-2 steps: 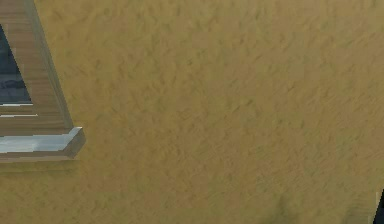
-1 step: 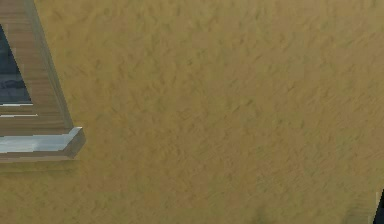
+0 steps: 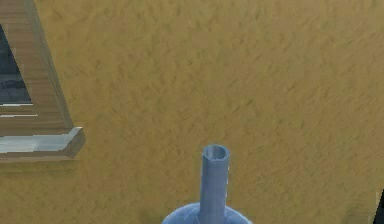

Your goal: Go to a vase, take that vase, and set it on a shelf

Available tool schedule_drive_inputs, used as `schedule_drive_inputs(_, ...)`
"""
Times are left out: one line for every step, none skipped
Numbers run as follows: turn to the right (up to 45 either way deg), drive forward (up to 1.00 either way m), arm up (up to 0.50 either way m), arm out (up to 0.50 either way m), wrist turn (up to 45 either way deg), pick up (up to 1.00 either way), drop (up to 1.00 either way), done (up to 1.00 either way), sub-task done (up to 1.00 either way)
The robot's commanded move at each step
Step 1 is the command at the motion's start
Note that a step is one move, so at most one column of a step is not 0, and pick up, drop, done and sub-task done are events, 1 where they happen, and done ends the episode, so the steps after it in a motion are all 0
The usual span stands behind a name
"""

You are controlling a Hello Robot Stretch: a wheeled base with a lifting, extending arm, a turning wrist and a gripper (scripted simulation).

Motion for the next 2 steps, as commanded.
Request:
schedule_drive_inputs(-45.0,0.00,0.00,0.00,0.0,0.00,0.00,0.00,0.00)
schedule_drive_inputs(-45.0,0.00,0.00,0.00,0.0,0.00,0.00,0.00,0.00)
